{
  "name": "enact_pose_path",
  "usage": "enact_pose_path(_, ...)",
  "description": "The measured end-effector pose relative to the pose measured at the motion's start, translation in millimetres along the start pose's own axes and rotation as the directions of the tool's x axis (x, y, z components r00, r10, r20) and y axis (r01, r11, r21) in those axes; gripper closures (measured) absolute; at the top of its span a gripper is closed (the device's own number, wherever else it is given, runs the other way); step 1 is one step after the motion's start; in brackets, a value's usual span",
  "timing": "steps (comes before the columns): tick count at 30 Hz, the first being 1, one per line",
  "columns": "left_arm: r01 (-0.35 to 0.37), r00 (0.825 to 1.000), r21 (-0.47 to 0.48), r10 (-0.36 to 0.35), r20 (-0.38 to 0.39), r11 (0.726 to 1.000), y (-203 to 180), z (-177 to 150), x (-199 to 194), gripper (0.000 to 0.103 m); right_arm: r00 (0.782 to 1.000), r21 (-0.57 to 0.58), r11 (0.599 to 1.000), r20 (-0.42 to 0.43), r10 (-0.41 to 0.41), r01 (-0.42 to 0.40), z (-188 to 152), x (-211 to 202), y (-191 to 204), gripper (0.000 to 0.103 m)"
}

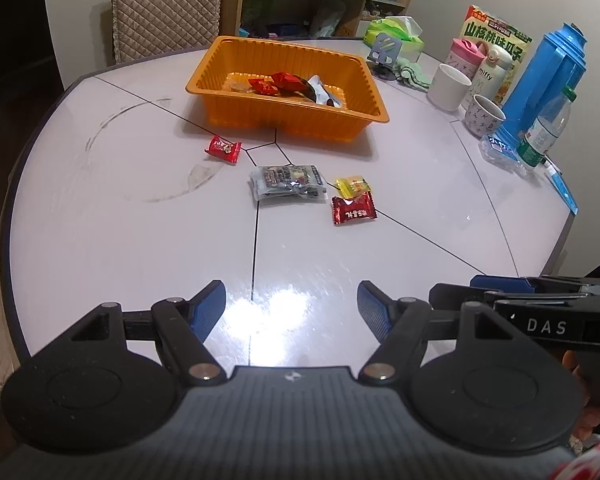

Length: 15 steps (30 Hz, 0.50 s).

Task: Organize snacks
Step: 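Grasp the large red gold-printed packet with the right tool while the left tool approaches the clear packet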

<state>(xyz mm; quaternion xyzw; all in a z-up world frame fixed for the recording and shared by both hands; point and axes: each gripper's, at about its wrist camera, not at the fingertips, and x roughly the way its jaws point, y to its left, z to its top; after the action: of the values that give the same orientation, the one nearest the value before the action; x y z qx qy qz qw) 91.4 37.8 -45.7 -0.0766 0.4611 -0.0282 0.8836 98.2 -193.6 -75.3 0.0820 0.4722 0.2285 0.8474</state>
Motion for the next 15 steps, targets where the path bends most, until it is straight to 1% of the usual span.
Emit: enact_pose_path(15, 0.005, 1.0, 0.014, -0.005, -0.016, 1.0, 16.9, 20.3, 30.6, 0.033, 0.999, 0.004, 1.0, -0.034, -0.016, 0.016, 18.5, 32.0, 1.6, 0.042)
